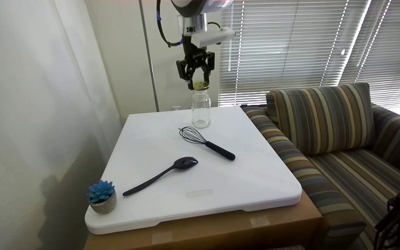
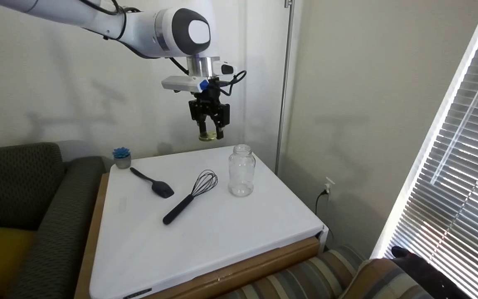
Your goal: Place the lid on the jar
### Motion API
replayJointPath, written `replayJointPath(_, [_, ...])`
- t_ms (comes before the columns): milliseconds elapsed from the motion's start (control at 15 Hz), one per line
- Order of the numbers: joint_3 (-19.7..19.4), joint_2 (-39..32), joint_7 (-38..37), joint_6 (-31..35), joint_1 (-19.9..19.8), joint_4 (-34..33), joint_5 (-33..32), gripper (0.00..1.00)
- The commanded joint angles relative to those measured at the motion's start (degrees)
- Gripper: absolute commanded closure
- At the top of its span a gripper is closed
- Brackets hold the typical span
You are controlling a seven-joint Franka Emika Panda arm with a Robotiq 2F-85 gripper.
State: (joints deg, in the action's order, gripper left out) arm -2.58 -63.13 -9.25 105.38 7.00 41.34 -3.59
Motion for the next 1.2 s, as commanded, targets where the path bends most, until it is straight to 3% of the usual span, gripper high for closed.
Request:
replayJointPath(0, [-0.6, -4.6, -1.4, -4.7, -1.8, -8.8, 0.5, 0.53])
replayJointPath(467, [-0.2, -8.1, -5.5, -5.1, -5.2, -13.6, 1.1, 0.53])
replayJointPath(867, [0.2, -8.3, -7.2, -4.1, -5.9, -14.3, 1.3, 0.53])
replayJointPath(933, [-0.3, -7.0, -6.9, -3.5, -5.2, -11.7, 0.3, 0.28])
replayJointPath(1133, [-0.3, -7.0, -7.3, -3.5, -5.2, -12.1, 0.4, 0.28])
